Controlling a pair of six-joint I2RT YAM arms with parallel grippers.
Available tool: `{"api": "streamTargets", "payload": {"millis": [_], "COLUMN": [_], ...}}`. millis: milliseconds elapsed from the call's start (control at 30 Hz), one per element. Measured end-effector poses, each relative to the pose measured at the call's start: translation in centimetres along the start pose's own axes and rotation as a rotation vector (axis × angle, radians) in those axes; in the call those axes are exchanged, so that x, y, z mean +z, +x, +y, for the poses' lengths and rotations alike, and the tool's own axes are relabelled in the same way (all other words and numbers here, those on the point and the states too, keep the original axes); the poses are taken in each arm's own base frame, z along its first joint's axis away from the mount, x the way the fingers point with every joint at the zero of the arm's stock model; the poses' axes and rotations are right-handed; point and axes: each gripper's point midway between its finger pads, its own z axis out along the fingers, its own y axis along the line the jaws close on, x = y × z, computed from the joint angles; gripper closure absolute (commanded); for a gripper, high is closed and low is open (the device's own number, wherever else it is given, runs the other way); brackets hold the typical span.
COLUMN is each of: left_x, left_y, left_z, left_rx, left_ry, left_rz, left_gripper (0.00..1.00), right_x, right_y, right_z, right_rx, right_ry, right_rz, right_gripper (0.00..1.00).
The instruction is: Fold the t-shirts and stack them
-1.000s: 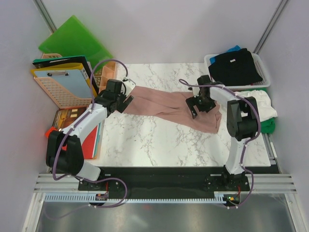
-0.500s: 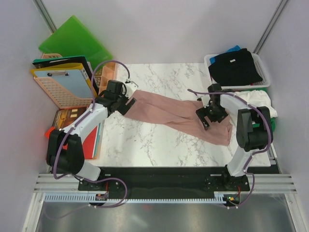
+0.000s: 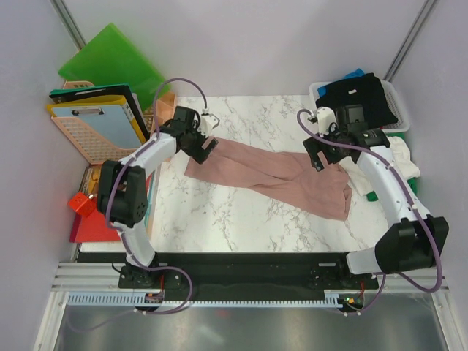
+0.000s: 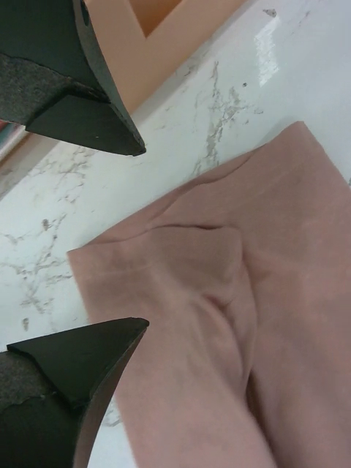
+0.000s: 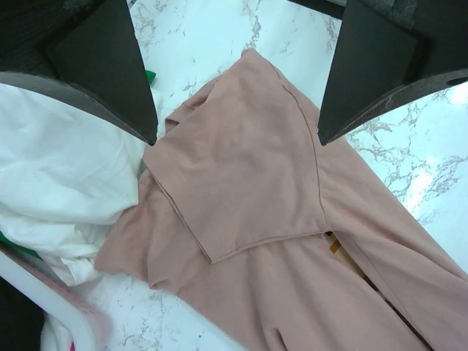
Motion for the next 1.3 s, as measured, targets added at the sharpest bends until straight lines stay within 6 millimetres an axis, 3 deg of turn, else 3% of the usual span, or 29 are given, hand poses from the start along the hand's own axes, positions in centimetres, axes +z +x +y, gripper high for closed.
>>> {"api": "streamTargets", "payload": {"millis": [167, 300, 367, 567, 800, 933, 1067, 1300], "left_x": [4.0, 4.7, 4.5, 4.2, 2.2, 1.5, 1.5, 4.2], "left_y": [1.1, 2.6, 2.2, 0.3, -1.2, -1.9, -2.5, -0.7], "left_z": [2.7, 4.7, 4.7, 1.9, -2.3, -3.0, -3.3, -3.8], "left_rx": [-0.13, -0.217, -0.241, -0.271, -0.31, -0.318, -0.323, -0.353], "left_ry": [0.062, 0.065, 0.081, 0.223, 0.47, 0.525, 0.559, 0.584], "left_rz": [0.052, 0.074, 0.06, -0.006, -0.051, -0.071, -0.085, -0.023], "left_gripper": [0.01, 0.02, 0.02, 0.03, 0.07, 0.09, 0.22, 0.26], "right_x": [-1.2, -0.7, -0.5, 0.2, 0.5, 0.9, 1.2, 1.2], "right_y": [0.5, 1.8, 2.2, 2.7, 2.8, 3.3, 4.1, 4.7], "right_z": [-0.2, -0.2, -0.3, -0.4, -0.5, -0.3, -0.2, -0.3], "right_rx": [-0.005, -0.001, 0.0, 0.005, 0.012, 0.016, 0.018, 0.017], "right_ry": [0.039, 0.051, 0.054, 0.057, 0.058, 0.055, 0.057, 0.067], "right_rz": [-0.014, 0.029, 0.044, 0.074, 0.081, 0.092, 0.114, 0.128], "right_gripper": [0.02, 0.02, 0.02, 0.02, 0.02, 0.02, 0.02, 0.02]}}
